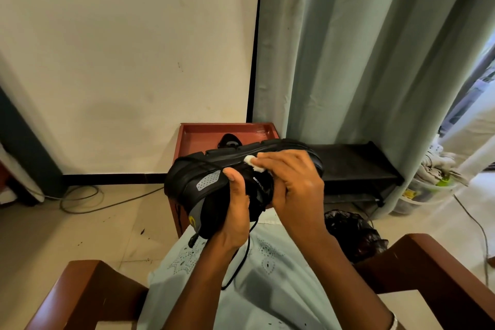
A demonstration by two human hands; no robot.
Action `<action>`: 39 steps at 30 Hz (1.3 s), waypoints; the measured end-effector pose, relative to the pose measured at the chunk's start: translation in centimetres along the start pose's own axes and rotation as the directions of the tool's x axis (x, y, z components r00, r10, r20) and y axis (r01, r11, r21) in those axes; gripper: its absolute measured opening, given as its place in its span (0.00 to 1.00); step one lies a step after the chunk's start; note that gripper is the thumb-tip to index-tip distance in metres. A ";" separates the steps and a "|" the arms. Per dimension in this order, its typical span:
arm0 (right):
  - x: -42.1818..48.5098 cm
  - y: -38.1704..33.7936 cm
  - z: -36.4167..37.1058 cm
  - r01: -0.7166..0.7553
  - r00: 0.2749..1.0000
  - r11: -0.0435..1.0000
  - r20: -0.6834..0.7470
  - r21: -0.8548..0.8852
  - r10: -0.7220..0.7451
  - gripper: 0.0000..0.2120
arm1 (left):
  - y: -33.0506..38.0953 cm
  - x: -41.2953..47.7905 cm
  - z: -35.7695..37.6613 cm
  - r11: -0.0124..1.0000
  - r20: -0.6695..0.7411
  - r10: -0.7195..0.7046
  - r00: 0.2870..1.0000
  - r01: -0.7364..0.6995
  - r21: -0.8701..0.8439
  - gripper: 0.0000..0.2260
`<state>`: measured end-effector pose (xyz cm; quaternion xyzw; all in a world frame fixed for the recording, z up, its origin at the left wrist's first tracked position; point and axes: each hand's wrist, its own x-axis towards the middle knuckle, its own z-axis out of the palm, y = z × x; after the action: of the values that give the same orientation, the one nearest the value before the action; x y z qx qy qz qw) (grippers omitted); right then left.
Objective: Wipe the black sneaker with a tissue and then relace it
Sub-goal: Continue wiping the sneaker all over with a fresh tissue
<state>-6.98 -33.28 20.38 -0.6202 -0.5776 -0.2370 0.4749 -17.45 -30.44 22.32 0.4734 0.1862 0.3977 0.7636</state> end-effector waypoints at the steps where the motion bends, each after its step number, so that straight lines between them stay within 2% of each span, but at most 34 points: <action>1: 0.0 0.4 -0.1 -0.032 0.999 0.999 -0.020 -0.027 0.032 0.13 | -0.1 0.1 0.2 0.998 0.038 0.057 0.998 -0.057 0.007 0.40; 2: -0.1 0.6 -0.2 -0.067 0.997 0.997 -0.035 -0.045 0.066 0.14 | 0.2 -0.1 0.4 0.997 0.023 0.081 0.996 -0.081 -0.007 0.34; 4: -0.5 0.2 -0.1 -0.117 0.992 0.993 -0.038 -0.028 0.116 0.17 | 0.3 -0.1 0.6 0.996 -0.010 0.088 0.996 -0.088 -0.027 0.29; 8: -2.3 -1.9 -0.3 -0.099 0.995 0.988 0.023 0.120 0.097 0.16 | 0.0 0.3 -0.4 0.988 -0.070 0.084 0.994 -0.074 0.137 0.36; 10: -2.6 -2.4 -0.5 -0.067 0.998 0.985 0.024 0.156 0.064 0.14 | 0.0 0.5 -0.8 0.987 -0.059 0.095 0.994 -0.086 0.138 0.32; 12: -2.2 -1.8 -0.5 -0.046 0.999 0.991 0.019 0.125 0.044 0.12 | 0.7 0.2 -0.1 0.995 -0.035 0.076 0.996 -0.073 0.073 0.29; 15: -1.4 0.0 -0.5 -0.049 0.999 0.999 -0.004 -0.020 0.049 0.14 | 0.8 0.1 0.4 0.997 -0.027 0.073 0.997 -0.073 -0.014 0.30; 17: -1.3 1.0 -0.7 -0.088 0.996 0.994 -0.012 -0.063 0.088 0.17 | 0.6 0.6 0.0 0.995 -0.084 0.093 0.992 -0.095 -0.022 0.27; 20: -1.7 0.9 -1.0 -0.142 0.990 0.989 0.006 -0.033 0.142 0.17 | 0.5 1.1 -0.6 0.995 -0.141 0.099 0.985 -0.098 0.013 0.31; 23: -2.2 -0.3 -0.8 -0.158 0.986 0.987 0.059 0.040 0.156 0.17 | 0.6 1.0 -0.6 0.997 -0.045 0.080 0.996 -0.081 0.001 0.32; 27: -0.6 -1.3 -0.7 -0.100 0.993 0.994 0.063 0.048 0.096 0.15 | 0.8 0.4 0.1 0.997 0.022 0.082 0.996 -0.082 0.012 0.32; 30: 1.2 -2.2 -0.3 -0.012 0.994 1.000 0.106 0.023 0.010 0.12 | 0.6 0.3 0.3 0.994 -0.011 0.099 0.995 -0.098 0.051 0.35; 33: 1.8 -2.3 -0.2 0.038 0.990 0.999 0.135 0.030 -0.041 0.14 | 0.1 0.6 -0.2 0.995 -0.023 0.074 0.997 -0.072 0.065 0.33; 36: 0.3 -1.3 -0.4 -0.002 0.994 0.999 0.105 0.032 -0.002 0.12 | 0.3 0.7 -0.6 0.999 -0.030 0.022 0.999 -0.021 0.034 0.29; 39: -1.7 -0.2 -0.8 -0.071 0.995 0.997 0.073 0.034 0.069 0.15 | 0.8 0.7 -0.6 1.000 -0.043 0.016 0.999 -0.017 -0.018 0.32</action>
<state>-7.37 -34.87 19.41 -0.6395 -0.5765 -0.1871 0.4730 -17.73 -29.36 22.80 0.4591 0.1948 0.4156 0.7606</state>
